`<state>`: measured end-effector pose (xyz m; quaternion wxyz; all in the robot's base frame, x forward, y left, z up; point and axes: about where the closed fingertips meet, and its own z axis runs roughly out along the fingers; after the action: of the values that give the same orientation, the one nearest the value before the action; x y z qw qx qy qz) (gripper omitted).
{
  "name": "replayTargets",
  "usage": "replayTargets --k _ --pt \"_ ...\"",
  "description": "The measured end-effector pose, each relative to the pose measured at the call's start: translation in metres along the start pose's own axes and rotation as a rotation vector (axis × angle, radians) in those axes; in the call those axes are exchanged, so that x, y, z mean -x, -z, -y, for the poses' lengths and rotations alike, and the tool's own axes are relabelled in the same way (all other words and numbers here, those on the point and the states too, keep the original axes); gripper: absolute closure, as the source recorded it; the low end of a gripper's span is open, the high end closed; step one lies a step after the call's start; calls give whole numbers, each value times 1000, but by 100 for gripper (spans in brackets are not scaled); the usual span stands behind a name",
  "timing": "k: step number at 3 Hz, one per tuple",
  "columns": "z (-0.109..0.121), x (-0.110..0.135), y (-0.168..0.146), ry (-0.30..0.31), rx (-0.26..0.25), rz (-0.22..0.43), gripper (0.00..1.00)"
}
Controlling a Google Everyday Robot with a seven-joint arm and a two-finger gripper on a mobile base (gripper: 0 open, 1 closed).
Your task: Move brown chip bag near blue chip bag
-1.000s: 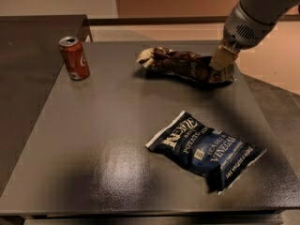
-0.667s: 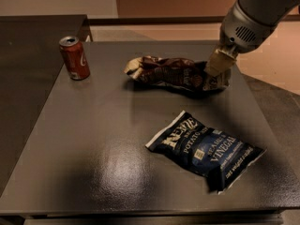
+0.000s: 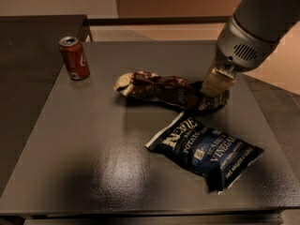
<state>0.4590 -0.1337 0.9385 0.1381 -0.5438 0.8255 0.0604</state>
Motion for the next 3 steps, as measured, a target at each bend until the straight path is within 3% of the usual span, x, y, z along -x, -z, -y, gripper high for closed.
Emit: replayTargets --k 3 --pt "1 5 2 6 -15 11 13"
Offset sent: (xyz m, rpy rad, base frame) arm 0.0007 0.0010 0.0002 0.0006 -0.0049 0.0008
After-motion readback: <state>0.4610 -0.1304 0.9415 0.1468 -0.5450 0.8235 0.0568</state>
